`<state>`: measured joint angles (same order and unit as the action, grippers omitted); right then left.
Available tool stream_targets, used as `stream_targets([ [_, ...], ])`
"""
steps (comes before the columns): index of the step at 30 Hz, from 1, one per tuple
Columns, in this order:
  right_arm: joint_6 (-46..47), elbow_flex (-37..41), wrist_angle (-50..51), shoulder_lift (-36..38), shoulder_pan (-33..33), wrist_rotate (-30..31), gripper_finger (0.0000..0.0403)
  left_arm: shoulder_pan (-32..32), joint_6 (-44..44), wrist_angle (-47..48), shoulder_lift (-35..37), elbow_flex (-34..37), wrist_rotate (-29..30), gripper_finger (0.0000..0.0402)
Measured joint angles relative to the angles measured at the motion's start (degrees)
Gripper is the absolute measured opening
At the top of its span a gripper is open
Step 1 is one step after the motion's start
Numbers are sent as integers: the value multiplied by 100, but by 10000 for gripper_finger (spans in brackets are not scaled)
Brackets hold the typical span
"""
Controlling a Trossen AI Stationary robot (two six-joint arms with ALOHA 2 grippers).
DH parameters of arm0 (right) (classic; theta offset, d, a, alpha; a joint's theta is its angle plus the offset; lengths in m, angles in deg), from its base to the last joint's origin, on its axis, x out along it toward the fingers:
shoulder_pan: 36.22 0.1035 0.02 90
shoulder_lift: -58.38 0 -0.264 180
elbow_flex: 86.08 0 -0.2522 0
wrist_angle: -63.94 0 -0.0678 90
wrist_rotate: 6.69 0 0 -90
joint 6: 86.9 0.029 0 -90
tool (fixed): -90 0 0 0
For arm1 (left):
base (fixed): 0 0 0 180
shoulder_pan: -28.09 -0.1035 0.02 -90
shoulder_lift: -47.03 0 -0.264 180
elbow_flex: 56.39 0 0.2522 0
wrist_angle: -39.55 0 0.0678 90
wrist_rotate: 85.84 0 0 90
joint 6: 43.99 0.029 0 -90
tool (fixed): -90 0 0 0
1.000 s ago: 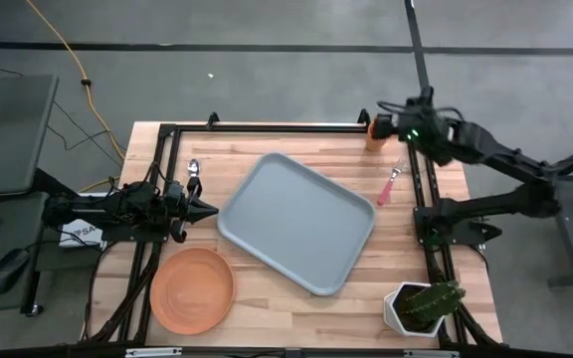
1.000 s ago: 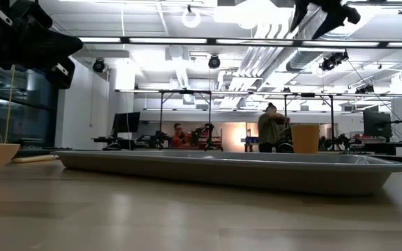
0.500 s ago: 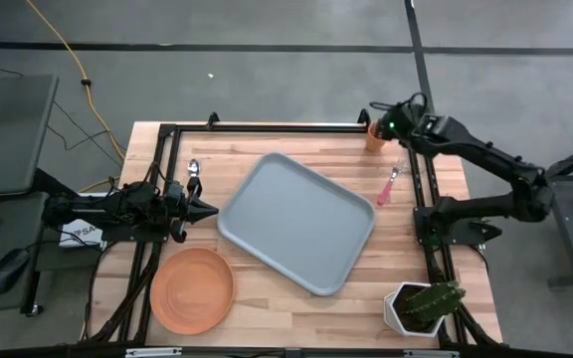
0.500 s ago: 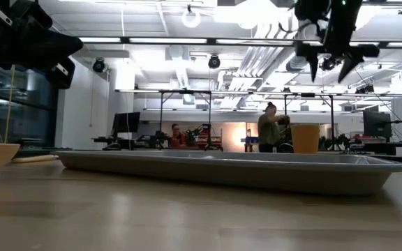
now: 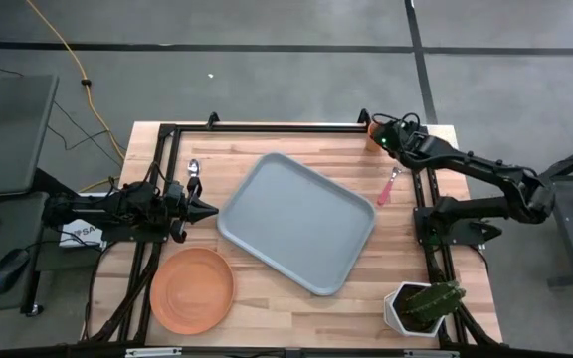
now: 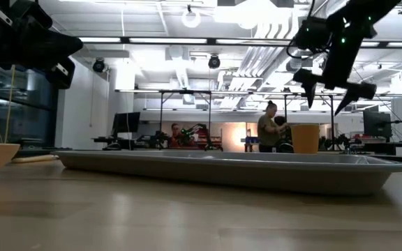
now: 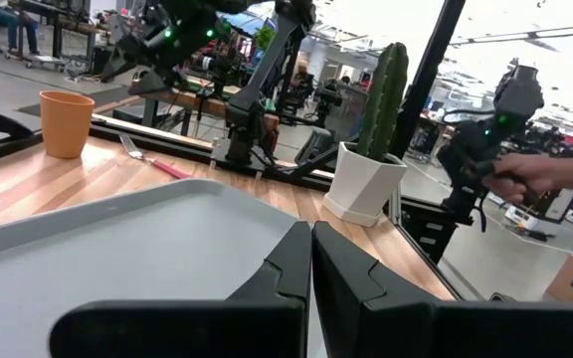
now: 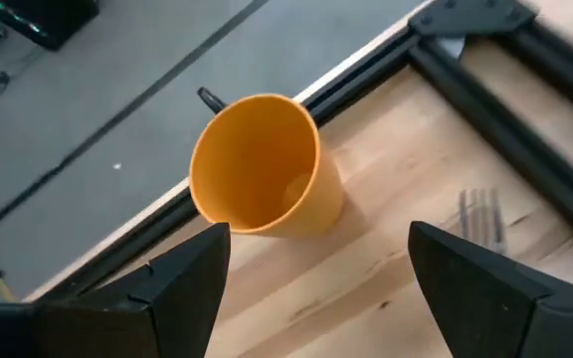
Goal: Pick and place plate/cup/fork/spoon on tray
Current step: Put the yellow cup on the top right of the gray tray
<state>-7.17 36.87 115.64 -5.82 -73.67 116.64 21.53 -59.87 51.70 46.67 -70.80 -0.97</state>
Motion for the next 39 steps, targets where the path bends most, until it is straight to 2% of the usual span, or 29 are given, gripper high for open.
stream_targets([
  [3,296,284,-300,-2,-79,-112,300,1,2,2,1,-1,-2,1],
  [8,1009,501,-626,-8,-186,57,300,0,0,1,0,-2,0,1],
  [13,730,501,-1194,-274,-364,-115,300,2,2,0,2,0,-2,1],
  [21,882,501,-1820,-1080,-532,-402,300,1,1,2,1,-1,-1,1],
  [30,883,501,-1939,-1240,-689,-369,298,2,0,0,1,-2,0,1],
  [34,880,501,-1939,-1233,-759,-409,276,2,0,2,0,-1,-1,1],
  [39,878,501,-1939,-1233,-770,-444,217,1,2,0,0,0,0,1],
])
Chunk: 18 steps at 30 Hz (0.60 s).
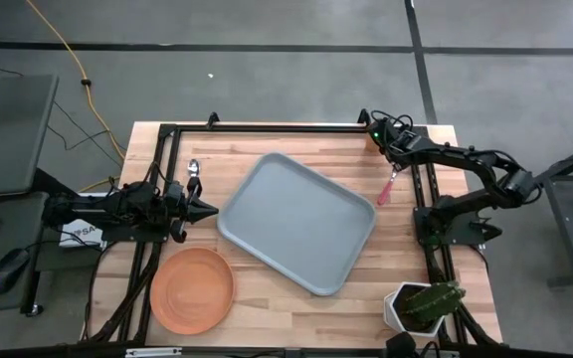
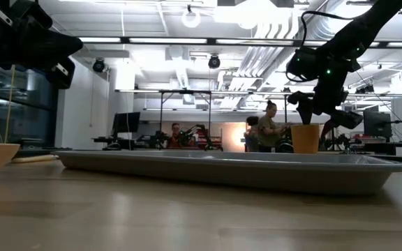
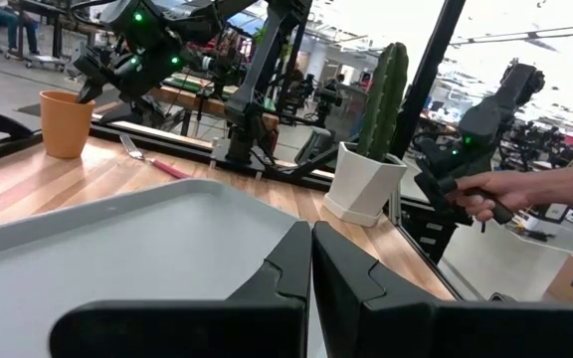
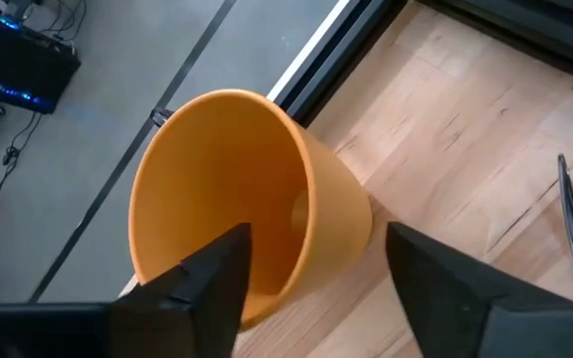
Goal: Pick and place plate/cup/fork/spoon on tray
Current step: Put the yellow cup on the top right of the gray tray
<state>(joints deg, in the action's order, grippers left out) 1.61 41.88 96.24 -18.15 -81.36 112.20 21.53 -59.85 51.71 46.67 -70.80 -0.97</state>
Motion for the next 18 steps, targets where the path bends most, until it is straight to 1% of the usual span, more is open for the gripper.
stream_targets([
  [9,0,0,2,0,2,-7,95,1,1,-1,0,-2,1,1],
  [16,-63,0,3,0,17,-24,16,1,0,-1,0,-2,-1,1],
  [18,-133,0,2,0,17,-17,6,-1,-2,2,0,-2,-1,1],
])
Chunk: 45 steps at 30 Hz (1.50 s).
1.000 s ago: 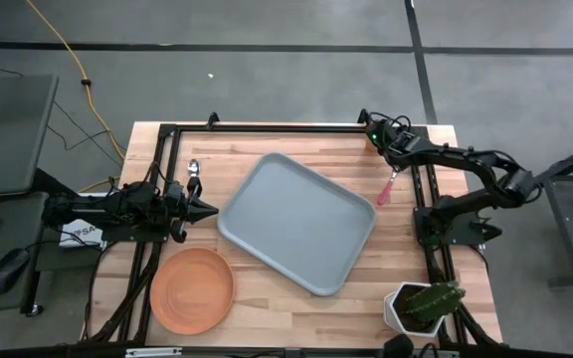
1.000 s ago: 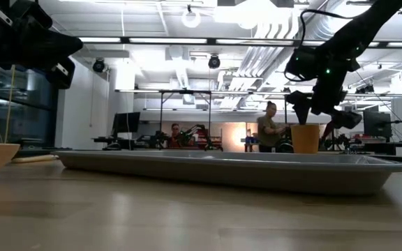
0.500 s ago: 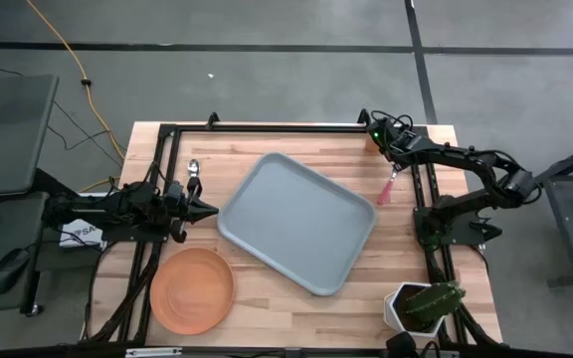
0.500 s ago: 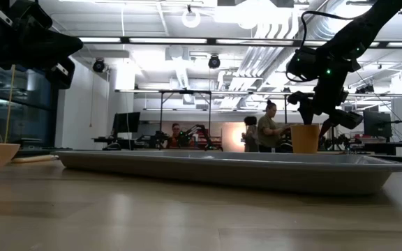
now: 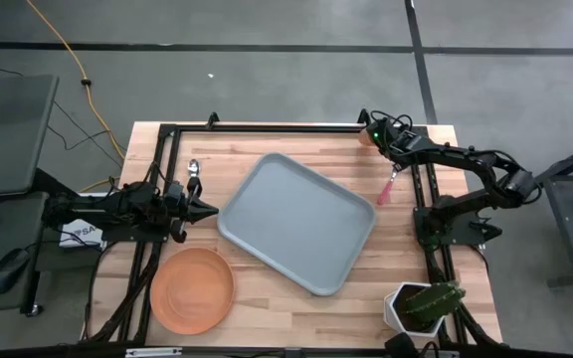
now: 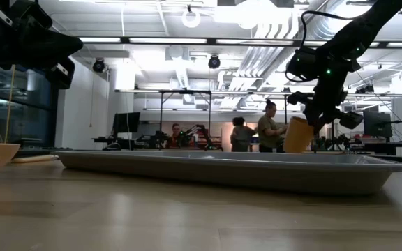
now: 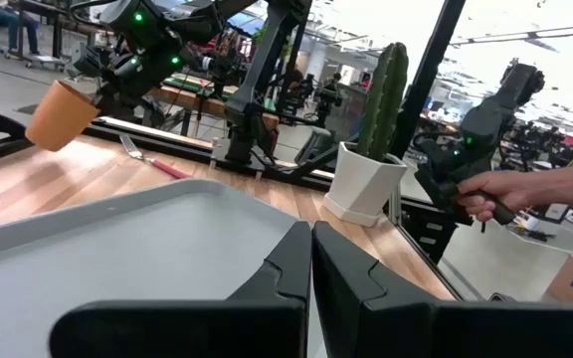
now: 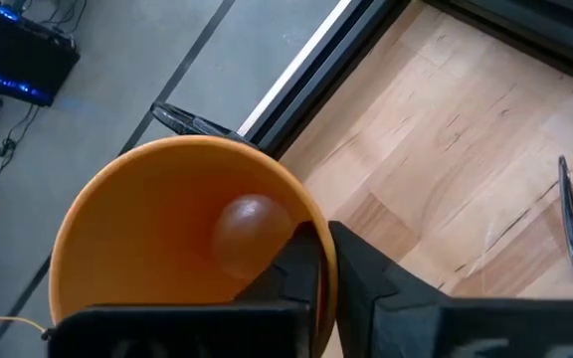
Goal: Pick and place plate/cup/fork/spoon on tray
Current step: Put the yellow cup on the top right of the gray tray
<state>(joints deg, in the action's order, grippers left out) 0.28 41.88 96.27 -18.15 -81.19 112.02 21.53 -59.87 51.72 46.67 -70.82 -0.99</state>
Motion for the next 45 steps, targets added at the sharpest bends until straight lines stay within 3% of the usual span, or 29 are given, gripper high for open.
stream_targets([
  [12,-315,0,0,16,0,-22,3,0,1,-2,0,1,1,1],
  [17,-733,-3,-154,477,148,245,2,1,2,-1,0,1,0,1],
  [23,-2345,-499,-450,1377,384,622,1,1,1,-1,0,2,0,1],
  [28,-4402,-1569,-361,1637,584,-91,1,2,0,-2,0,0,2,1],
  [35,-6012,-3342,1291,1390,1305,-979,0,0,0,-2,0,2,2,1],
  [41,-6181,-4336,3214,1121,2026,-1147,0,2,1,-2,0,0,2,1],
  [45,-5979,-4440,3986,1014,2467,-1502,0,2,2,0,1,1,2,1],
])
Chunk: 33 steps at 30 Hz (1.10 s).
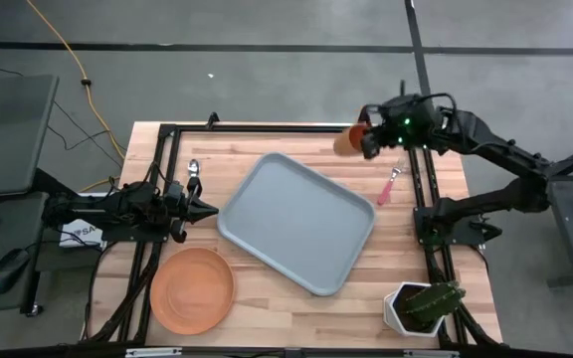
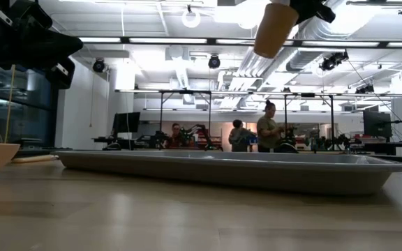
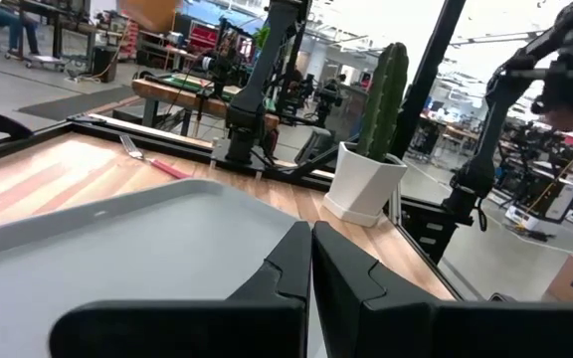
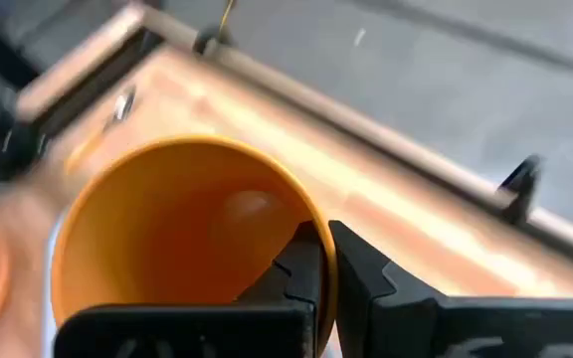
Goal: Pick and place plate/cup/fork/spoon on tray
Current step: Put the yellow cup on the top right of the gray tray
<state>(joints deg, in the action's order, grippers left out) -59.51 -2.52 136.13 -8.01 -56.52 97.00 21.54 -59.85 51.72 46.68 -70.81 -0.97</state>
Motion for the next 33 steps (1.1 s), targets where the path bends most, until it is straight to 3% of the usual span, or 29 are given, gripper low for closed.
stream_targets([
  [13,1929,1623,811,11,1376,-686,0,-2,-1,0,-1,0,-1,1],
  [23,3141,3265,-290,11,1839,-489,0,-1,1,-2,-1,-1,0,1],
  [33,4018,3851,-672,13,1895,-20,0,-1,-1,-1,0,0,0,1],
])
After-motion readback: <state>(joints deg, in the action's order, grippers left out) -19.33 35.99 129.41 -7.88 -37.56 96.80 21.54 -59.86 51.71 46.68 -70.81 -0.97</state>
